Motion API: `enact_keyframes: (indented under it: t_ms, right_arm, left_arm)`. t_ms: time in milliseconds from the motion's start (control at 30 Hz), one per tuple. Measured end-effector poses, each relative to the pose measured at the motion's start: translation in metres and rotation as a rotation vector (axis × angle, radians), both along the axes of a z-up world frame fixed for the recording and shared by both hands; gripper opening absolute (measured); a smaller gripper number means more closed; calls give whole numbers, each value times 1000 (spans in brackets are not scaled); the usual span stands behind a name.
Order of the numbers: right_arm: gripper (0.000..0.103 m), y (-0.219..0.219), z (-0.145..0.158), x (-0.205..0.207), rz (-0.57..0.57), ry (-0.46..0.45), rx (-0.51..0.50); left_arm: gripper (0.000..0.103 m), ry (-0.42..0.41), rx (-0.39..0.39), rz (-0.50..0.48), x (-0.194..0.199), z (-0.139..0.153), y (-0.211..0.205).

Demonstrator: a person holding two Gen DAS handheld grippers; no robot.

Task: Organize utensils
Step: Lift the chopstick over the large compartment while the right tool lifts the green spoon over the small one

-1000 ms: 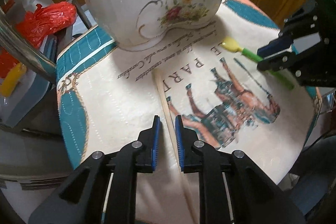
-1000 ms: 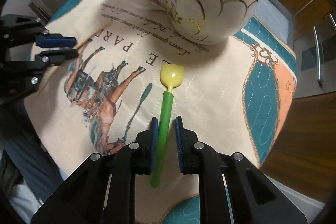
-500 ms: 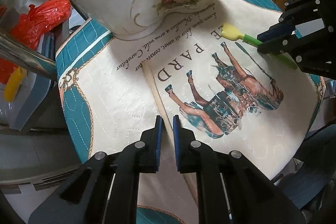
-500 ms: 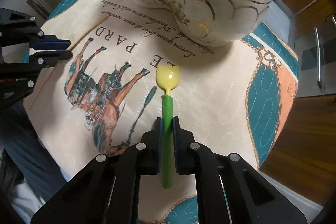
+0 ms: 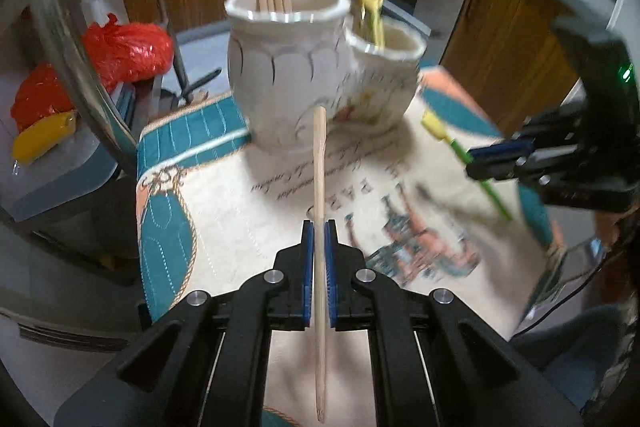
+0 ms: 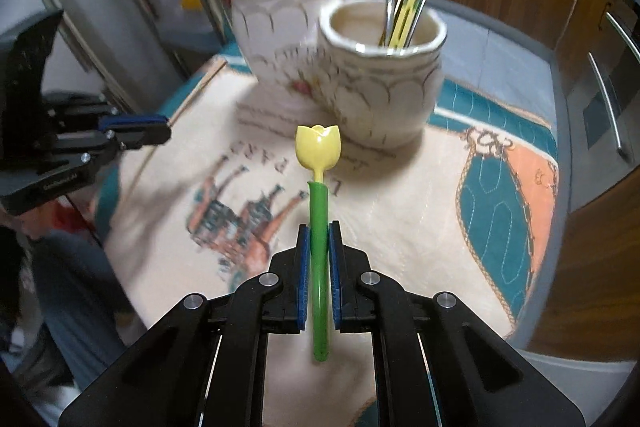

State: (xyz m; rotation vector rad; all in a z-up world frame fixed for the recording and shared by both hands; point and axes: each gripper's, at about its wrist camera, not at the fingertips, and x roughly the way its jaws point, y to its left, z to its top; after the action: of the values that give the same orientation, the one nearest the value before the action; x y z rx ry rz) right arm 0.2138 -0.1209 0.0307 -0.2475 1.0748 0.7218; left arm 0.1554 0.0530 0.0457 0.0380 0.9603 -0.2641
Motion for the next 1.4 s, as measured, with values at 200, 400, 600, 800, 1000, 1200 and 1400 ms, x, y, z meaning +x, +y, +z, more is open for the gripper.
enact_keyframes:
  t_ms: [200, 400, 600, 800, 1000, 1200, 1400]
  right_arm:
    - [10, -18, 16, 2, -67, -84, 183]
    - [10, -37, 29, 4, -139, -152, 334]
    - [10, -37, 19, 16, -186, -184, 439]
    - [10, -31, 25, 28, -204, -228, 512]
    - [10, -19, 38, 34, -245, -330, 549]
    - [10, -12, 46, 41, -265, -399, 585]
    - [10, -11, 48, 49, -285, -447, 621]
  left_arm:
    - [5, -175, -127, 18, -12, 27, 1]
    - [5, -337, -155, 71, -12, 43, 3]
    - [5, -472, -171, 129, -5, 53, 2]
    - [5, -572, -221, 139, 7, 68, 2]
    - [5, -685, -246, 159, 22, 91, 1]
    - [5, -766, -290, 205, 34, 106, 10]
    - [5, -867, -296, 220, 46, 114, 10]
